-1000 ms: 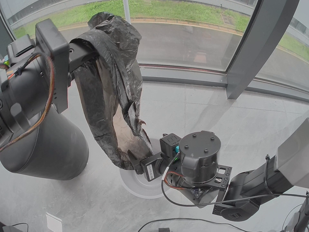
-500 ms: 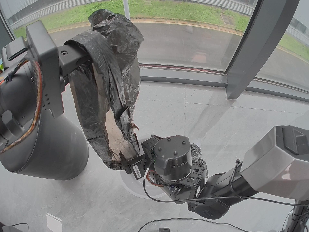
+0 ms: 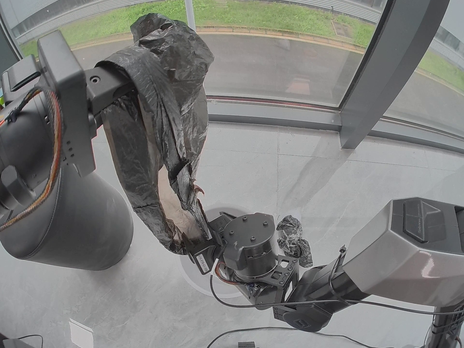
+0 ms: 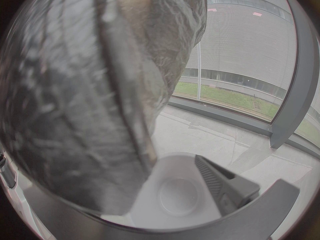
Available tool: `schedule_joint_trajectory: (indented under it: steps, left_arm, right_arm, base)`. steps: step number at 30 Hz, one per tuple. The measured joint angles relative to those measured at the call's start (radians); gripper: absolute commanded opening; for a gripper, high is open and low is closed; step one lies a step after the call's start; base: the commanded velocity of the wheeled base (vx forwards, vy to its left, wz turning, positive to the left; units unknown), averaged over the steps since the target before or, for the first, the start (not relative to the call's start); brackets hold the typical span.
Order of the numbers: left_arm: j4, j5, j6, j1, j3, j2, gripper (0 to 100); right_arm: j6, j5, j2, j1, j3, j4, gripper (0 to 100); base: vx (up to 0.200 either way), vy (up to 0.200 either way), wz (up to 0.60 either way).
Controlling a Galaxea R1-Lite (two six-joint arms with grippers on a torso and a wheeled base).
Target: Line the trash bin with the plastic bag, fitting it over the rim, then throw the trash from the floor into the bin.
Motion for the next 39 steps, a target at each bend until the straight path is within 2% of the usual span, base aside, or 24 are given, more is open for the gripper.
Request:
schedule_joint_trajectory:
  steps: [9,16,22,26,29,33,39]
  left_arm:
    - [0.0,0.0,0.0,0.0,0.002,0.0,0]
    - [-0.006,-0.011,0.0,0.018,0.023,0.0,0]
    - [-0.009,-0.082,-0.019,0.088,0.061,0.0,0]
    - [-0.011,-0.161,-0.046,0.189,0.095,0.003,0]
    - [-0.019,-0.217,-0.069,0.267,0.129,0.011,0]
    - [-0.059,-0.289,-0.094,0.356,0.186,0.035,0]
    - [-0.158,-0.331,-0.105,0.425,0.264,0.104,0]
  right_arm:
    - [0.002,-0.004,-0.003,0.003,0.035,-0.06,0]
    - [0.0,0.021,-0.049,0.004,0.191,-0.095,0]
    - [0.001,0.154,-0.175,0.003,0.406,-0.099,0]
    - [0.024,0.234,-0.273,-0.008,0.503,-0.078,0]
    - [0.104,0.308,-0.337,-0.017,0.557,-0.043,0]
    - [0.202,0.457,-0.413,-0.026,0.609,0.045,0]
    - [0.279,0.645,-0.489,-0.043,0.641,0.179,0]
  base:
    - [0.0,0.0,0.0]
    - [0.0,0.0,0.0]
    - [0.0,0.0,0.0]
    - [0.0,0.0,0.0]
    - [0.0,0.0,0.0]
    - [0.0,0.0,0.0]
    - [0.0,0.0,0.0]
